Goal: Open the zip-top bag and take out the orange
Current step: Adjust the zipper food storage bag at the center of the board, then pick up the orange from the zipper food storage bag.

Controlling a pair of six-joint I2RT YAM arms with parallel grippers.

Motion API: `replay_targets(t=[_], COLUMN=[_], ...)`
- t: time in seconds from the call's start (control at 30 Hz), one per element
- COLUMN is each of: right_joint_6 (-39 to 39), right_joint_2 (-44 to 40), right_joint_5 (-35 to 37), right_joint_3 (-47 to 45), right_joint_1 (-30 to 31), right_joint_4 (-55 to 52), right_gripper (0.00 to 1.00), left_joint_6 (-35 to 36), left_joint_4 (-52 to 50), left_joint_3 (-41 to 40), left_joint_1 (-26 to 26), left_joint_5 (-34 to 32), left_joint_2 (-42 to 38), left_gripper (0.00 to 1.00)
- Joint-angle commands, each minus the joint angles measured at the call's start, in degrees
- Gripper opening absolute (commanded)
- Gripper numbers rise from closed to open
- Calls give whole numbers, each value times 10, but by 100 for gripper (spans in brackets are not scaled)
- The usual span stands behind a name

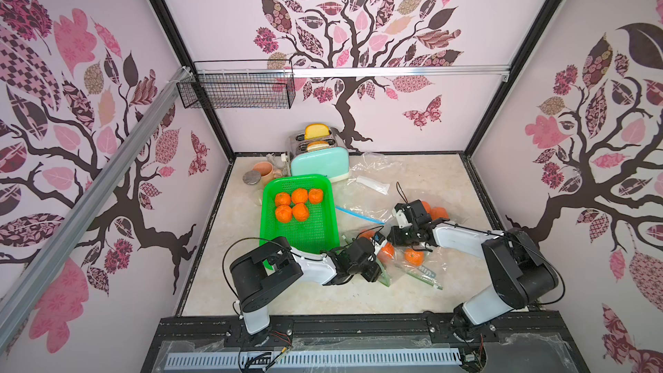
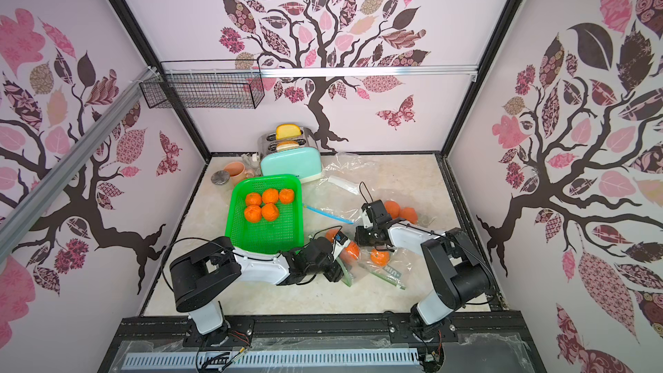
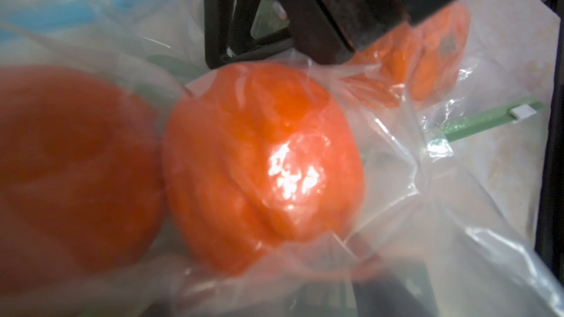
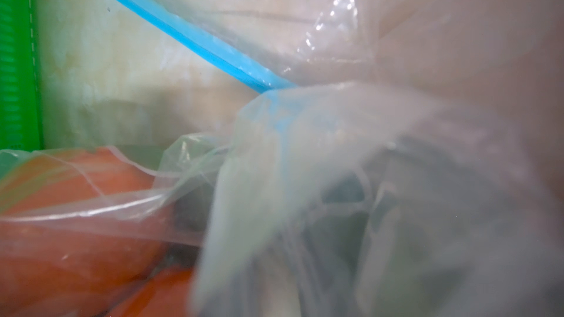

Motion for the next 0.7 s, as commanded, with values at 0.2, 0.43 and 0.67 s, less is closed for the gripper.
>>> replay_targets(t=[0.2,0.43,0.67], right_joint_6=[4,5,9], right_joint_2=[18,20,26], right_joint_5=[-17,-15,-20], right_joint_3=[-16,-26,-28], right_joint_1=[16,26,28], right_joint_4=[-39,-34,-27], right_gripper=[28,29,29], left_joint_6=[28,32,25], left_joint_4=[13,16,17], left_joint_3=[62,95,109], left_joint_1=[-3,-2,-2], left_joint_5=[-22,-1,10], left_joint_2=[14,35,38], left_gripper=[75,76,73])
